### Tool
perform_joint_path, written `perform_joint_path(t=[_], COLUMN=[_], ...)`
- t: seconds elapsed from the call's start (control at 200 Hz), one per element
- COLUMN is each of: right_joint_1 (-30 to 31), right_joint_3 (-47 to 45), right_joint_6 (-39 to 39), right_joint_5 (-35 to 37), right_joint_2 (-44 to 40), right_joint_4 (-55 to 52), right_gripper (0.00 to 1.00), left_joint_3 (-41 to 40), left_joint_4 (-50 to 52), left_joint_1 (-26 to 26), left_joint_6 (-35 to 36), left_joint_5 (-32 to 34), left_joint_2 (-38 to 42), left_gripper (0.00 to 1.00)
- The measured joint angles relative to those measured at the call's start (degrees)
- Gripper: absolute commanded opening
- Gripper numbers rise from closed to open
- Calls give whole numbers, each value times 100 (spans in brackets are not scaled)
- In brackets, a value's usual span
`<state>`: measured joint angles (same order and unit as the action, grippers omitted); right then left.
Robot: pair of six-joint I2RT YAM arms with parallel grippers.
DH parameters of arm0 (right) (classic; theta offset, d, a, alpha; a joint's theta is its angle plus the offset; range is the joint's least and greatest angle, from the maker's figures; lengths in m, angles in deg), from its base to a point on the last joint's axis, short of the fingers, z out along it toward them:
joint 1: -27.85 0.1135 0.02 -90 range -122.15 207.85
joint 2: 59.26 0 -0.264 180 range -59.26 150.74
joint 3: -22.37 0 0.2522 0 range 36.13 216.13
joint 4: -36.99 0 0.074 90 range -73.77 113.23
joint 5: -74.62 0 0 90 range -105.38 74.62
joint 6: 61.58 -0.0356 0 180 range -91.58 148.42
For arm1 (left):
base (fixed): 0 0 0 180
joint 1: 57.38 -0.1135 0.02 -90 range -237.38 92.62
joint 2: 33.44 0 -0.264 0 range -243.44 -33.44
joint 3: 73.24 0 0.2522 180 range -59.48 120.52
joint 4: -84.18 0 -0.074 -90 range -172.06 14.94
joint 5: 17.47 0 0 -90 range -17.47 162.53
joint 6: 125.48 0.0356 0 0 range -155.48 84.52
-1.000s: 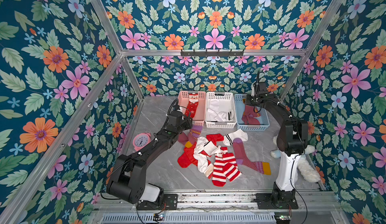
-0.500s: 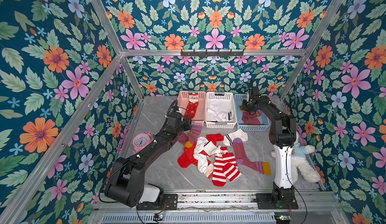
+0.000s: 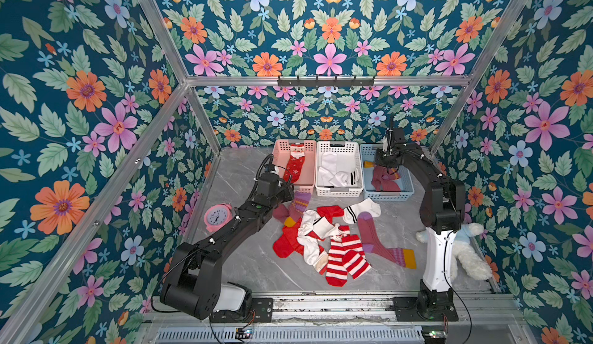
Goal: Sort the socks into the basket by color
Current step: Place the sock in the bin, then pick up the sock at the center of the board.
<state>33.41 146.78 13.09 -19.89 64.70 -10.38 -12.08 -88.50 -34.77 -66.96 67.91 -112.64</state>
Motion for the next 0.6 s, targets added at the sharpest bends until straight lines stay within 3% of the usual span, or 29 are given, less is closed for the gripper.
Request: perform_joint_path(t=[0.185, 0.6], right_joint_1=[0, 745], right_joint_3=[-848, -4380], right_joint_6=[11, -284], right_joint_5=[-96, -260], right_joint_2=[-859, -3488], right_joint_4=[234, 1276], right_gripper=[36, 38], left_joint_3=[0, -105], left_joint_4=[-4, -127], left_joint_1=[0, 79], left_joint_6=[2, 2], left_joint_5=[0, -103], left_joint_2=[-9, -262], left_gripper=[45, 45])
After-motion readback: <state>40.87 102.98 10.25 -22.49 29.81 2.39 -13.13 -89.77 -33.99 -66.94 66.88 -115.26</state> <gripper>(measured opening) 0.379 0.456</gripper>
